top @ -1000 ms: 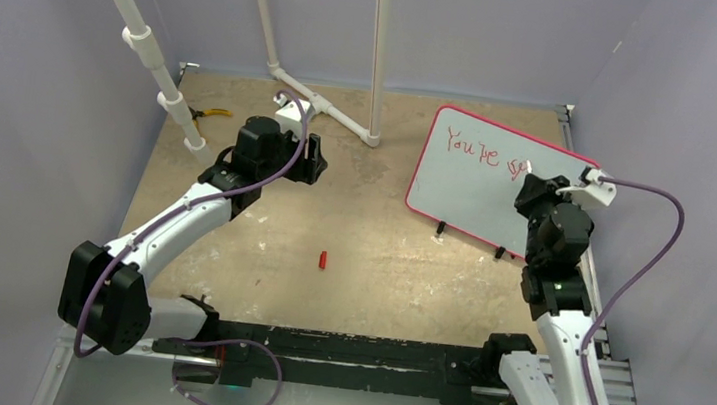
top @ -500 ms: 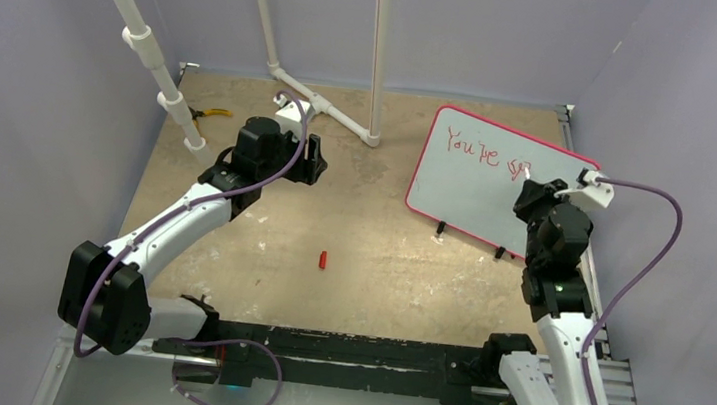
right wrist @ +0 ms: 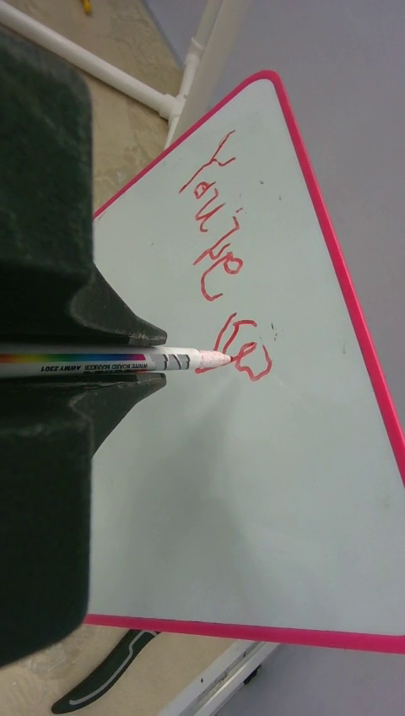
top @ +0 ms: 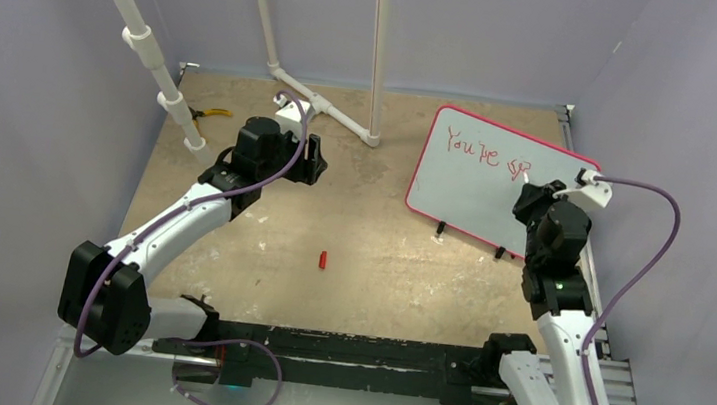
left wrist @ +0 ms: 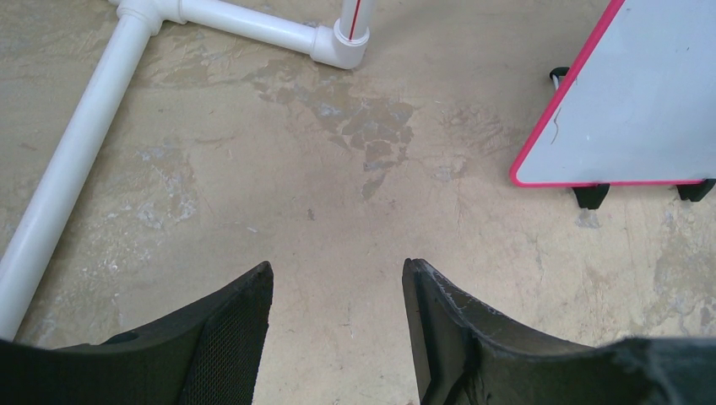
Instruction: Write a sentence on the whiteboard
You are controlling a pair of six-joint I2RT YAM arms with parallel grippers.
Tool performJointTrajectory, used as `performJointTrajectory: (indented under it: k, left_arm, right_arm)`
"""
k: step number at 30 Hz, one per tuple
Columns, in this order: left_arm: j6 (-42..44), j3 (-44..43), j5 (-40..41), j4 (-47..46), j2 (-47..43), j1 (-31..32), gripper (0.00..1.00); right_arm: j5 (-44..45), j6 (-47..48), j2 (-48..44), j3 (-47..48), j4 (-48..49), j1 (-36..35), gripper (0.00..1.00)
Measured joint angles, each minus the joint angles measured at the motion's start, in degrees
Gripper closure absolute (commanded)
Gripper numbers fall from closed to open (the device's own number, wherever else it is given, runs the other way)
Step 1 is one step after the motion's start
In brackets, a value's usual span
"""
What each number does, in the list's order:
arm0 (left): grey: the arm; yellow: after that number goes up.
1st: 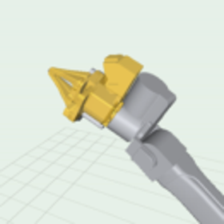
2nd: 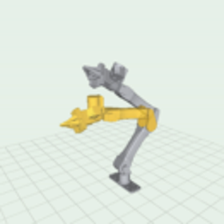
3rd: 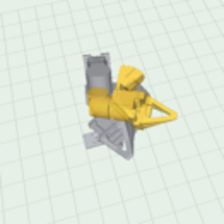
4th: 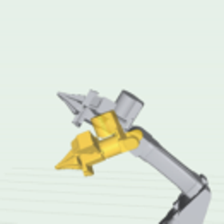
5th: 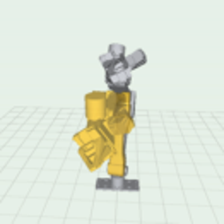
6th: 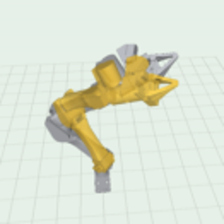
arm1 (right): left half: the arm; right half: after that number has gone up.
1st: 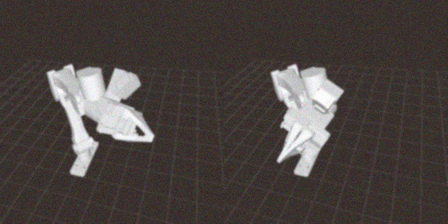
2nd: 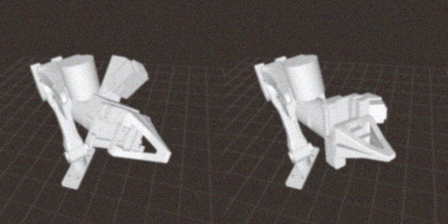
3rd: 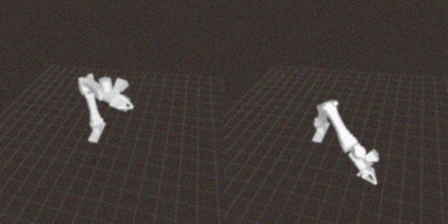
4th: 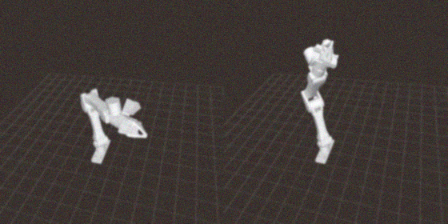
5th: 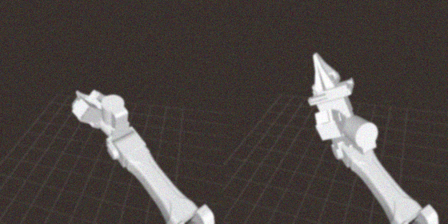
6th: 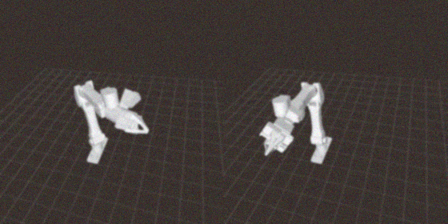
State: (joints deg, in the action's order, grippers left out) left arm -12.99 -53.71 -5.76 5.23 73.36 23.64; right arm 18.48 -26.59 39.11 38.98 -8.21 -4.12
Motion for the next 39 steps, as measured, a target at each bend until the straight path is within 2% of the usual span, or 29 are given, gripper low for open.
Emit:
performJointTrajectory:
  k: [25,39]
  left_arm:
    - [-0.02,0.0,-0.02,0.0,0.0,0.0,0.43]
    - [-0.02,0.0,0.0,0.0,0.0,0.0,0.43]
  right_arm:
    - [1.81,-0.44,3.63,-1.46,3.19,0.76,1.0]
    - [4.83,-1.27,2.75,-1.84,3.13,0.76,1.0]
